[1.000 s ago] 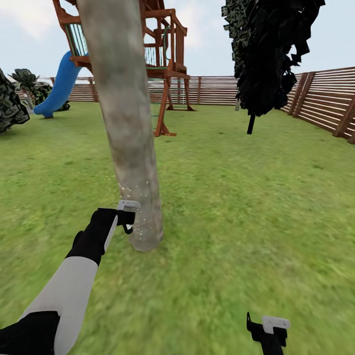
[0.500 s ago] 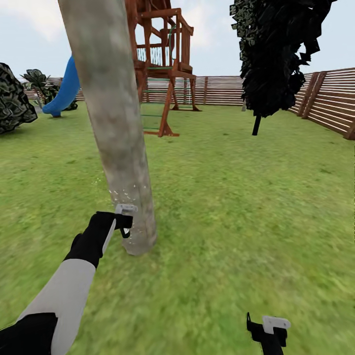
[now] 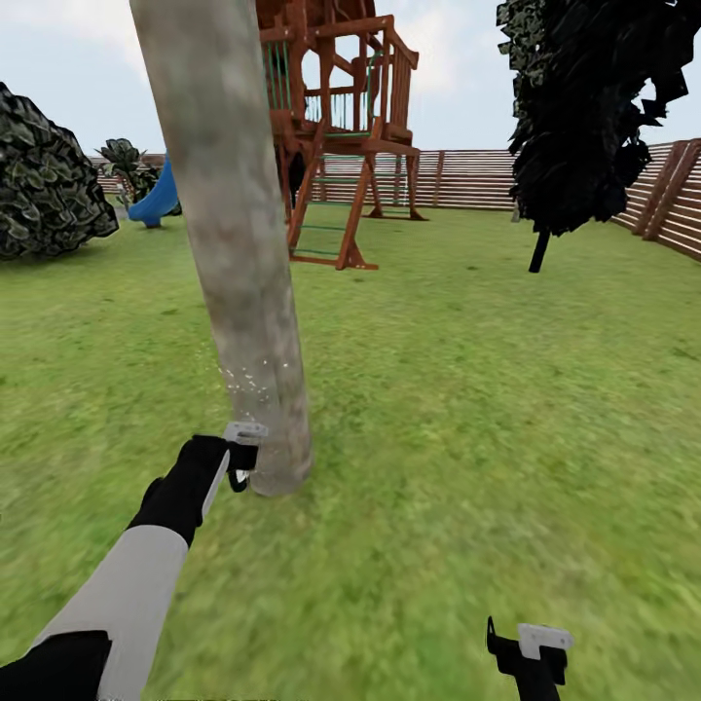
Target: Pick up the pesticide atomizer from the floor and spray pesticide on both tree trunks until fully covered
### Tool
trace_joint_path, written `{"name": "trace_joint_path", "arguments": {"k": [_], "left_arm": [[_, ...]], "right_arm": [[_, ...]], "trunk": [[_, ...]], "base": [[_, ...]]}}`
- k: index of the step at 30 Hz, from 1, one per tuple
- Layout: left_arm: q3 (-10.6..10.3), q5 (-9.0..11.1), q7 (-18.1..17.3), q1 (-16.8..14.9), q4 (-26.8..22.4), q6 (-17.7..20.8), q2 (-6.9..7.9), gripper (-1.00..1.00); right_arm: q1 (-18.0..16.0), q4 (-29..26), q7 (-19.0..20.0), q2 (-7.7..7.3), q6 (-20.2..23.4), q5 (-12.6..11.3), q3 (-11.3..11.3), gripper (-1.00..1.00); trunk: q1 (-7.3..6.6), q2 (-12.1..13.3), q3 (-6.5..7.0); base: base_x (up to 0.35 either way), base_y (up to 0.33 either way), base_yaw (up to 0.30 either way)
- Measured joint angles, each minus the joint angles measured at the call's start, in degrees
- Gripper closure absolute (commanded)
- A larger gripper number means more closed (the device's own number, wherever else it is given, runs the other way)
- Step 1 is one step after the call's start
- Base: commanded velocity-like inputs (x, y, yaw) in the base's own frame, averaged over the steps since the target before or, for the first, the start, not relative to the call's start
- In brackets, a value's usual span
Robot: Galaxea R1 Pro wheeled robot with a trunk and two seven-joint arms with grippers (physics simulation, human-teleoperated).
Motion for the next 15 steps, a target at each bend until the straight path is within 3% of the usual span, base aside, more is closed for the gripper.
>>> {"name": "trace_joint_path", "arguments": {"k": [2, 4, 9, 10, 14, 15], "left_arm": [[0.7, -0.2, 0.2, 0.2, 0.5, 0.0, 2.05, 1.0], [1.4, 0.2, 0.2, 0.3, 2.0, -0.1, 3.09, 1.0], [1.6, 0.5, 0.6, 0.4, 6.2, -2.1, 2.2, 1.0], [1.7, 0.2, 0.7, 0.4, 6.6, -2.8, 2.57, 1.0], [5.2, 0.3, 0.9, 1.6, 10.4, -5.9, 4.17, 1.0], [6.6, 0.2, 1.1, 2.8, 10.8, -10.7, 4.44, 1.0]], "right_arm": [[0.0, 0.0, 0.0, 0.0, 0.0, 0.0, 0.0, -1.0], [0.0, 0.0, 0.0, -0.01, 0.0, 0.0, 0.0, -1.0], [0.0, 0.0, 0.0, 0.0, 0.0, 0.0, 0.0, -1.0], [0.0, 0.0, 0.0, 0.0, 0.0, 0.0, 0.0, -1.0], [0.0, 0.0, 0.0, 0.0, 0.0, 0.0, 0.0, -1.0], [0.0, 0.0, 0.0, 0.0, -0.1, 0.0, 0.0, -1.0]], "trunk": [[0.0, 0.0, 0.0], [0.0, 0.0, 0.0], [0.0, 0.0, 0.0], [0.0, 0.0, 0.0], [0.0, 0.0, 0.0], [0.0, 0.0, -0.01]], "base": [[0.0, -0.276, 0.02], [0.0, -0.275, 0.005], [0.0, -0.276, 0.179], [0.0, -0.276, 0.273], [0.007, -0.275, 0.228], [0.059, -0.275, 0.036]]}}
